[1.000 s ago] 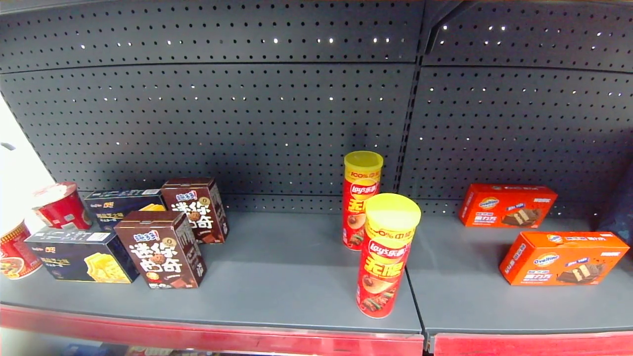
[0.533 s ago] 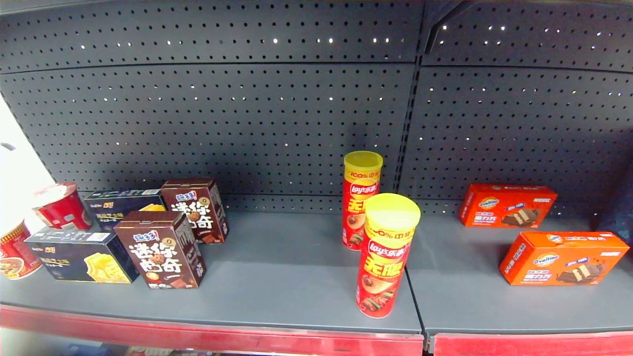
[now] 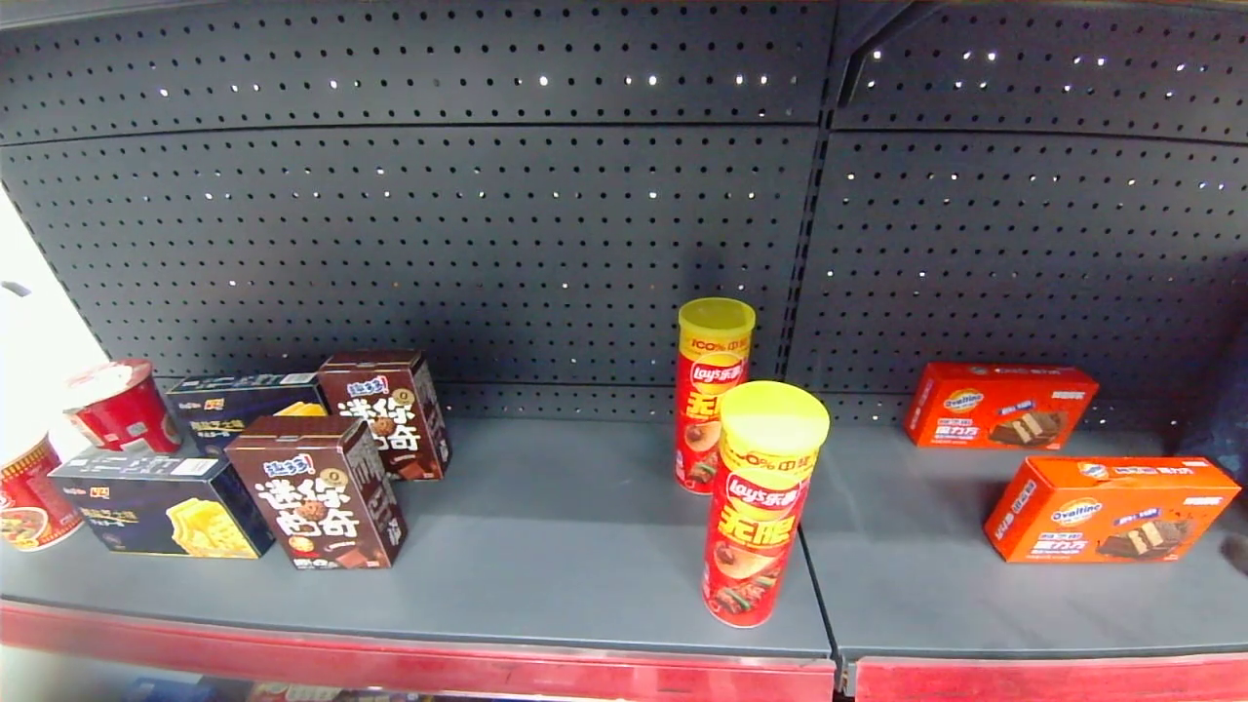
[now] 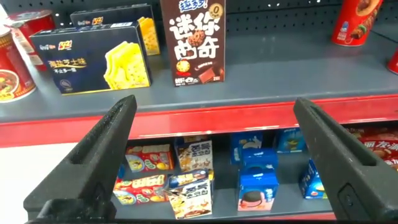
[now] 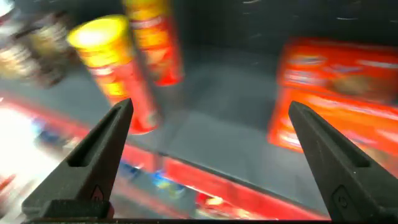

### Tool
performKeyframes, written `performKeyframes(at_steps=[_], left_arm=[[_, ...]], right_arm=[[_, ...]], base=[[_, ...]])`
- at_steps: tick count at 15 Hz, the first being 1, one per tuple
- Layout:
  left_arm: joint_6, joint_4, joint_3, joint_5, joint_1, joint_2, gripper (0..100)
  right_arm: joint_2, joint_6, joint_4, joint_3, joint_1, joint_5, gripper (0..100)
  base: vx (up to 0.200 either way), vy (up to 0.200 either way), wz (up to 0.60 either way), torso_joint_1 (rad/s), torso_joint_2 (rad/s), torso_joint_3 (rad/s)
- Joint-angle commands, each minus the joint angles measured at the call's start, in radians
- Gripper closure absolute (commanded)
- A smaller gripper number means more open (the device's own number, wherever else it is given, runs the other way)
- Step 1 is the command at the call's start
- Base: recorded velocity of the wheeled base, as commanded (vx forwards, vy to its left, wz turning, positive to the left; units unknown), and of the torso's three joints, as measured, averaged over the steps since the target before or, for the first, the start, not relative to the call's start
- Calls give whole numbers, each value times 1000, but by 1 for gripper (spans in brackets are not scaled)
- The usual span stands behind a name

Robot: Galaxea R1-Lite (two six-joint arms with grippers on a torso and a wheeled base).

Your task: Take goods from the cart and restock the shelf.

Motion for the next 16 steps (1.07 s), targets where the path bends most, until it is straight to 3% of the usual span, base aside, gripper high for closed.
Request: performKeyframes(at_steps=[1, 4, 7, 9, 16], left_arm=[[-1, 0, -1, 0, 0, 1, 0], [-1, 0, -1, 0, 0, 1, 0], [7, 0, -1, -2, 1, 1, 0], [7, 0, -1, -3, 1, 1, 0], [7, 1, -2, -9, 0, 4, 0]], right_arm=[[281, 6, -21, -4, 139, -51, 0], [453, 14, -63, -19, 174, -92, 0], [628, 5, -235, 16, 209, -134, 0], [721, 9, -250, 3, 248, -201, 0], [916, 5, -359, -60, 252, -243, 0]], base=[[0, 0, 0, 0, 0, 0], [0, 0, 0, 0, 0, 0], [0, 0, 0, 0, 0, 0], [0, 0, 0, 0, 0, 0], [0, 0, 0, 0, 0, 0]])
